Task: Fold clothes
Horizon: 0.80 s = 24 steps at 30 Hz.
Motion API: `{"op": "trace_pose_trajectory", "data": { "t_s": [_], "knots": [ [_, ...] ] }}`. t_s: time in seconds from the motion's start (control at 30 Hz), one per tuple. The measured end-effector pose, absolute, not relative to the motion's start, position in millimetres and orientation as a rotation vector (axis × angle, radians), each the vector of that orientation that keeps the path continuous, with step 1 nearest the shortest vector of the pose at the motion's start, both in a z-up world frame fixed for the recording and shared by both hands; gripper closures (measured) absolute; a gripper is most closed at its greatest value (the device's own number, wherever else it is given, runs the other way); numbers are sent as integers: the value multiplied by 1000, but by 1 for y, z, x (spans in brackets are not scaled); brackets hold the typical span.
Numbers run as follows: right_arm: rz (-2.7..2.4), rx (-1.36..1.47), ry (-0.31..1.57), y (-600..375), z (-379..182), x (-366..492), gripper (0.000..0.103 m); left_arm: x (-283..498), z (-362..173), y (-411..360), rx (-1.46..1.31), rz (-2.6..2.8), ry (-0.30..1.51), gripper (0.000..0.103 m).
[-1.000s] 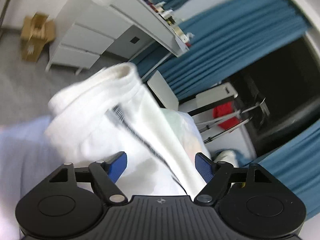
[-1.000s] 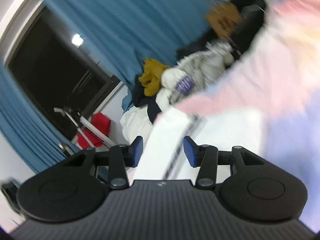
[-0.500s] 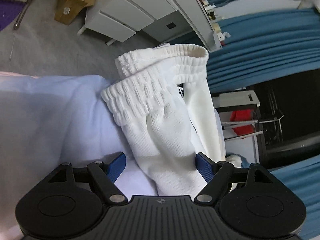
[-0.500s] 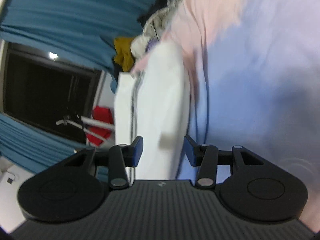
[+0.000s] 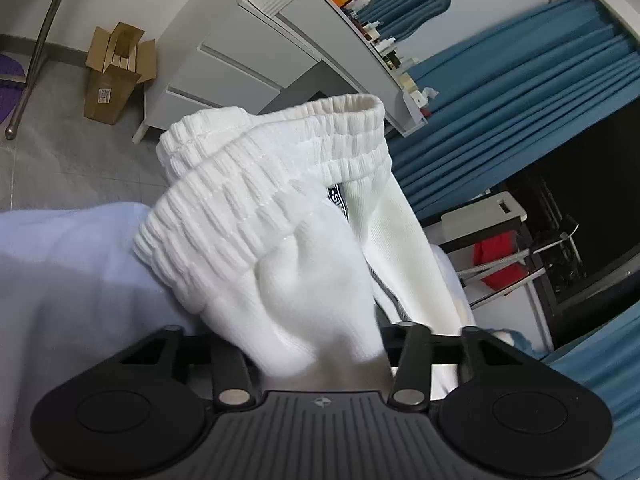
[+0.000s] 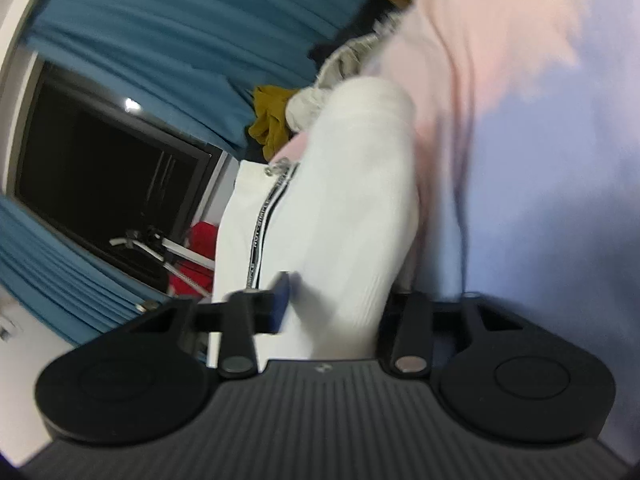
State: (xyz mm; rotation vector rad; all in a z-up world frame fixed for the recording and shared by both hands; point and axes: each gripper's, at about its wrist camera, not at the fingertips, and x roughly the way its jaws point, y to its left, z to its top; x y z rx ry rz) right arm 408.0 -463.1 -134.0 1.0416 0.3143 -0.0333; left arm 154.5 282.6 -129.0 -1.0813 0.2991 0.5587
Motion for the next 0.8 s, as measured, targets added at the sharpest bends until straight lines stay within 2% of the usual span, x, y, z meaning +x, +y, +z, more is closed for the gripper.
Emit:
{"op": "trace_pose_trajectory", "data": {
  "t_s": [0.03, 0.17, 0.33, 0.5, 0.67, 0.8],
  "knots": [
    [-37, 1024, 301, -462, -130, 407, 91, 154, -127, 283, -1085, 559, 292, 77],
    [-31, 1020, 275, -466, -109, 390, 94, 151, -105, 273, -1050, 584, 259, 88],
    [-19, 1029, 245, -479, -79, 344, 95, 130, -68, 265, -958, 545, 215, 89],
    [-91, 1150, 251, -489, -76, 297, 95, 105, -29, 266, -964, 488, 240, 90],
    [-152, 1263, 262, -494, -82, 244, 95, 65, 5, 269, -905, 451, 320, 90],
    [-196, 1296, 316, -505, -91, 216, 95, 36, -1, 274, -917, 446, 416, 89]
  ]
}}
